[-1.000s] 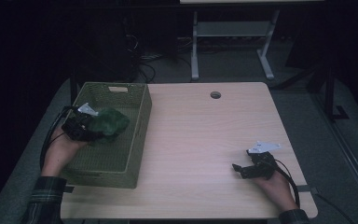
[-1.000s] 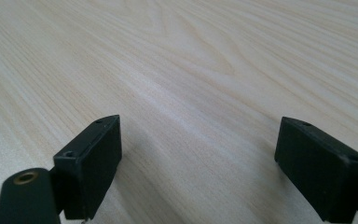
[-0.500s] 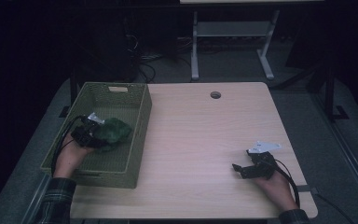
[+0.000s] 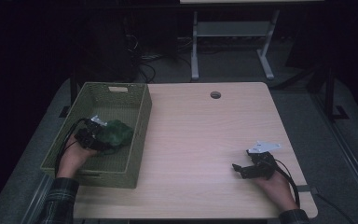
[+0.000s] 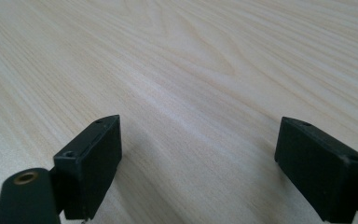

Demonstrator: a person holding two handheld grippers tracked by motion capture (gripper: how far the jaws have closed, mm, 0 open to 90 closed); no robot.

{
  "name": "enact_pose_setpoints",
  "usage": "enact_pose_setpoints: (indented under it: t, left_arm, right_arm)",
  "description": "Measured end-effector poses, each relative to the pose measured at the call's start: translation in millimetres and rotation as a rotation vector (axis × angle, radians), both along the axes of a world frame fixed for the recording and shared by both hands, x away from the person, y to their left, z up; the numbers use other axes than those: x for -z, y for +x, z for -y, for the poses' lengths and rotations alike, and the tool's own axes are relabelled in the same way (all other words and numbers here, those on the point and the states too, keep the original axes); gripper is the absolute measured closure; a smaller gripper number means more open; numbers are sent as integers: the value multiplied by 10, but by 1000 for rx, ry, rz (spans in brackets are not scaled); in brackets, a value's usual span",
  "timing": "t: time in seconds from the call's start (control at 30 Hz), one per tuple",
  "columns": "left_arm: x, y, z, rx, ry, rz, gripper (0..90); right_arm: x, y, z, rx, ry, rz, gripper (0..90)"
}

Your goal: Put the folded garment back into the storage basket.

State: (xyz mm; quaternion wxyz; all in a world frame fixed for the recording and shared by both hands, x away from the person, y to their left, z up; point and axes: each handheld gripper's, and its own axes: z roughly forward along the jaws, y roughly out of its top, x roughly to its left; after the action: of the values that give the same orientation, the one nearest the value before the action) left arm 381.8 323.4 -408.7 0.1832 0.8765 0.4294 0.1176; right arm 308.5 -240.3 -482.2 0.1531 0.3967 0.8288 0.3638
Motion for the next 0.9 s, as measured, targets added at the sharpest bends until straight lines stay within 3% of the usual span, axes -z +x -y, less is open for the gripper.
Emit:
enact_pose_setpoints:
  t: [0.07,0.2,0.3,0.53,0.67,0.9]
  left_arm:
    - [7,7,-1,0,-2,-3,493]
    - [15,16,-4,2,-11,-4,283]
    - [-16,10,-25,-10,-23,-4,191]
    - [-221,-59,-45,-17,-59,24,137]
    - [-373,-97,-33,-11,-49,36,133]
    - [-639,-181,21,5,-96,86,134]
  right_arm:
    - [0,2,1,-1,-1,3,143]
    - [0,1,1,0,-1,2,143]
    - [0,1,1,0,-1,2,143]
    - [0,0,0,0,0,-1,143]
    - [0,0,1,-1,0,0,143]
    - [-1,-2,0,1,0,-2,142]
